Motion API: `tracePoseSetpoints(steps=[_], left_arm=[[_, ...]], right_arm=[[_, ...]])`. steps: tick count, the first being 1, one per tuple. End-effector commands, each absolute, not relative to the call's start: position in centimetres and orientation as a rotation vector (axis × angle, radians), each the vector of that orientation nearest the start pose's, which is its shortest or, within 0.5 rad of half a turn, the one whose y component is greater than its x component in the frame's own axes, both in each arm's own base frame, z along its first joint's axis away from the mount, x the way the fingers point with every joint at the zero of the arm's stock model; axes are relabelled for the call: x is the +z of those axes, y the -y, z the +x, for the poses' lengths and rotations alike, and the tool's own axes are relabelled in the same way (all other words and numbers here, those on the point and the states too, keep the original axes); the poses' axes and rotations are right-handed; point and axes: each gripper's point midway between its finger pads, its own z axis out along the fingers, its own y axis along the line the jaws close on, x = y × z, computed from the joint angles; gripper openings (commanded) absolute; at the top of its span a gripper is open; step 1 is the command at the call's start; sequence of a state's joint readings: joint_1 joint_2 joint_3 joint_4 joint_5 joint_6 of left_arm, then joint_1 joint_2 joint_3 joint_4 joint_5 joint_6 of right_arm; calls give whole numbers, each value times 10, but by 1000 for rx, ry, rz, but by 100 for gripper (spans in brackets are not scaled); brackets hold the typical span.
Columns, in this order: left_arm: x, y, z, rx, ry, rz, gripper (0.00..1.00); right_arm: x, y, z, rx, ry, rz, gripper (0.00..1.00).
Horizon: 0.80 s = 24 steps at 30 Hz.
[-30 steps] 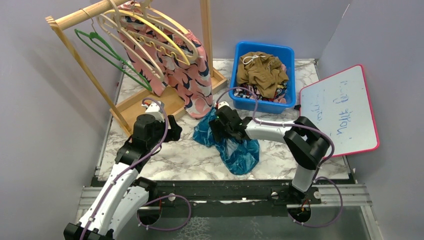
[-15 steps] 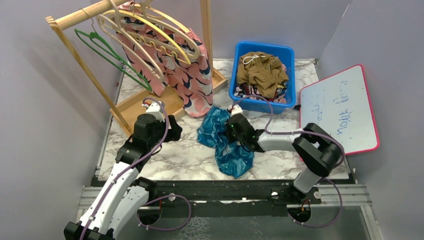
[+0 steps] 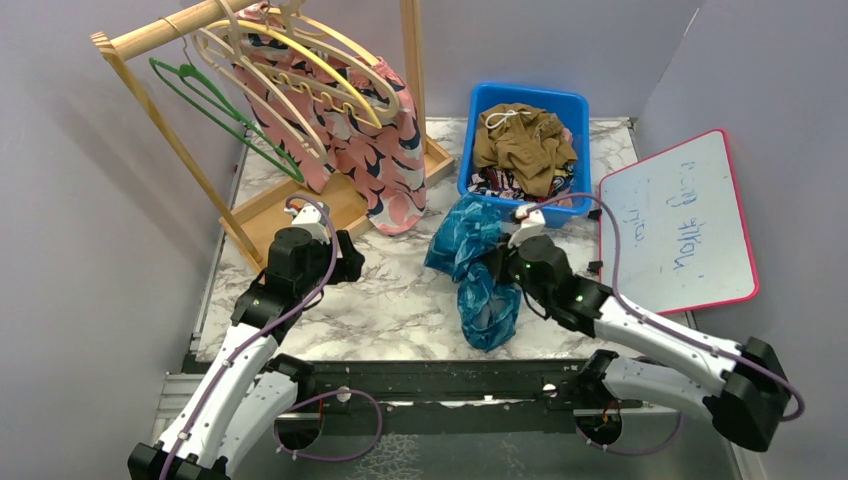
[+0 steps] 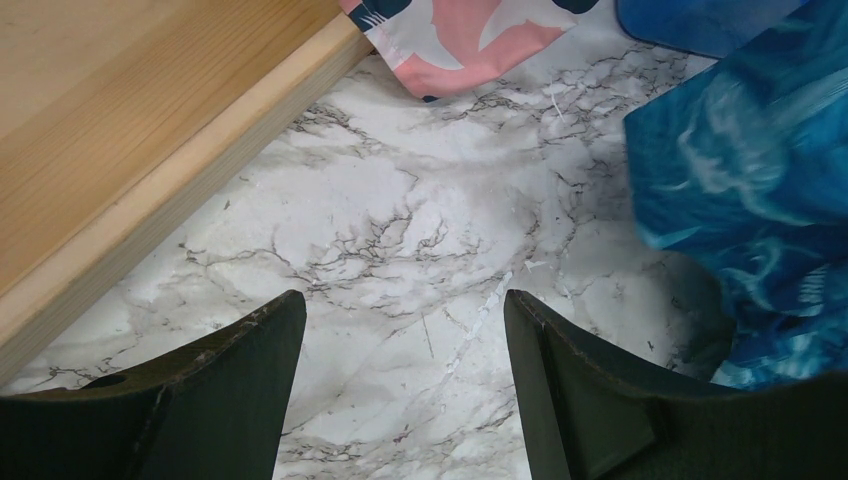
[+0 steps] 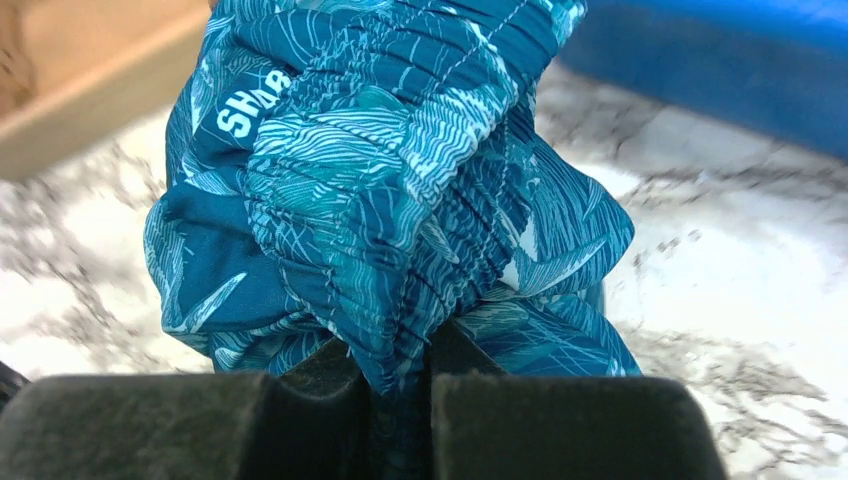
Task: Remove the shorts from the hanger
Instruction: Pick up the shorts at the center of the board, then place the shorts in the basket.
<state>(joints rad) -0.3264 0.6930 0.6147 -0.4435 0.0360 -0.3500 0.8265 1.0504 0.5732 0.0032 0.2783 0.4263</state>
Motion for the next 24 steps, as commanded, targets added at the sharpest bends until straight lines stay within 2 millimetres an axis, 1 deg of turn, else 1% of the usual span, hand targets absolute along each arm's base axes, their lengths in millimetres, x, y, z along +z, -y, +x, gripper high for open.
tracePoseSetpoints(steps=[1,3,4,6,8,11,13,14,15,17,19,21,22,23,24], left_arm=[[173,107,245,-466,-2089,12,75],[173,107,245,-466,-2088,12,75],[173,107,245,-468,-2089,14,75],[173,107,245,-467,-2089,13,75],[174,108,245,-471,-2088,15,75],[174,108,245,-473,-2086,16,75],[174,108,245,-474,-2086,16,75],[174,108,244,-474,-2087,16,75],[175,108,245,-475,-2083,17,75],[176,108,244,-477,-2076,20,75],[178,108,244,-478,-2070,21,78],[179,108,243,-479,-2063,22,82],[180,108,243,-480,-2060,22,84],[180,108,243,-481,-2059,25,85],[181,108,243,-481,-2056,24,86]], right_arm=[[201,-200,264,426,-1877,-119,1],[228,-191,267,400,-1814,-96,1],[240,-183,271,362,-1780,-74,1],[266,-176,277,308,-1724,-71,1],[289,-164,287,207,-1671,-49,1],[324,-156,305,64,-1609,-62,1],[343,-152,323,-2,-1593,-63,1],[350,-151,333,-20,-1592,-64,1],[354,-150,344,-31,-1599,-65,1],[368,-141,365,-29,-1595,-17,1],[375,-129,389,-18,-1607,31,2],[378,-119,414,-12,-1618,56,1],[377,-106,428,-36,-1640,83,1],[377,-102,440,-37,-1658,90,1],[386,-96,451,-43,-1653,104,1]])
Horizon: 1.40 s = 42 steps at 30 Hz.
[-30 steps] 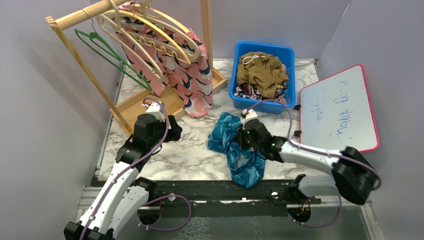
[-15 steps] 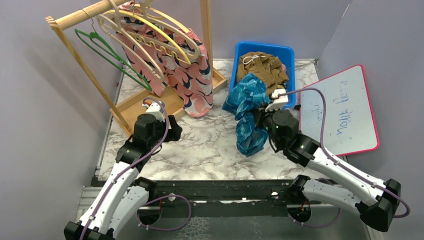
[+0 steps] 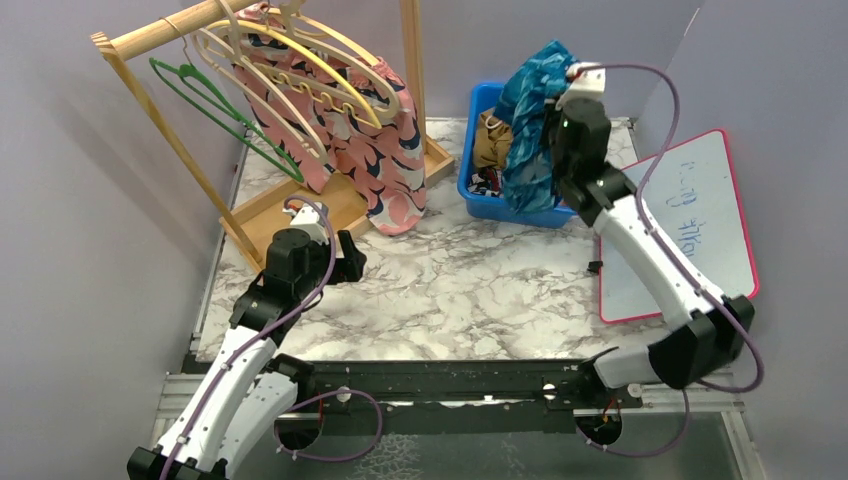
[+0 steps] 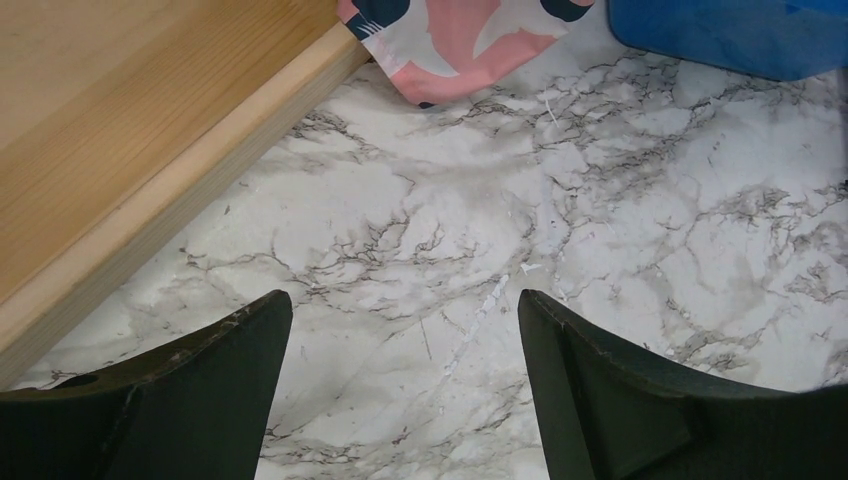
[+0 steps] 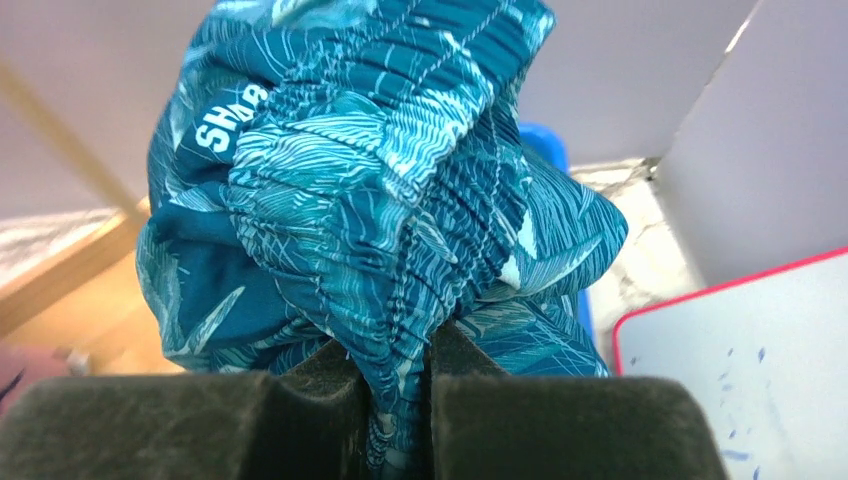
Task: Remove the shorts from the hanger
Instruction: Place the shorts in the basket.
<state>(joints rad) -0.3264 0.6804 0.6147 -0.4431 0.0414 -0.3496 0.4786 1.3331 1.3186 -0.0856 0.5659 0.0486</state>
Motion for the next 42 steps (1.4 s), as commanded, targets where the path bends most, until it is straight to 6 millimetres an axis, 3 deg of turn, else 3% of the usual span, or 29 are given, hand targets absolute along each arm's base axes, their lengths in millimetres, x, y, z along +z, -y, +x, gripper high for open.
tracePoseSetpoints(steps=[1,5,7,11,16,18,20,22,25,29,33,35,39,42], left_arm=[[181,108,243,-481,-2056,26,87],[180,108,243,-478,-2060,25,94],[179,107,244,-476,-2062,24,96],[180,107,244,-476,-2061,24,96],[179,107,244,-476,-2063,25,96],[179,108,244,-477,-2063,25,97],[179,108,244,-476,-2063,25,99],[178,108,244,-476,-2067,24,99],[178,108,244,-479,-2070,27,99],[178,108,244,-479,-2069,26,99],[179,109,244,-481,-2067,28,99],[179,109,244,-483,-2067,27,99],[178,109,244,-482,-2070,27,99],[178,109,244,-484,-2071,28,99]], right_arm=[[383,-90,463,-52,-1669,114,1],[362,-76,505,-50,-1753,130,1],[335,-74,522,-68,-1813,132,1],[246,-75,548,-44,-2035,116,1],[116,-87,547,-28,-2315,59,5],[80,-90,537,-20,-2421,42,6],[61,-89,531,-27,-2458,37,10],[60,-88,530,-36,-2456,21,18],[78,-84,533,-58,-2428,11,30],[124,-84,537,-42,-2335,-4,44],[178,-90,533,22,-2233,-24,46],[204,-96,526,79,-2175,-51,53],[236,-98,510,117,-2083,-77,73],[248,-95,501,111,-2058,-79,80]])
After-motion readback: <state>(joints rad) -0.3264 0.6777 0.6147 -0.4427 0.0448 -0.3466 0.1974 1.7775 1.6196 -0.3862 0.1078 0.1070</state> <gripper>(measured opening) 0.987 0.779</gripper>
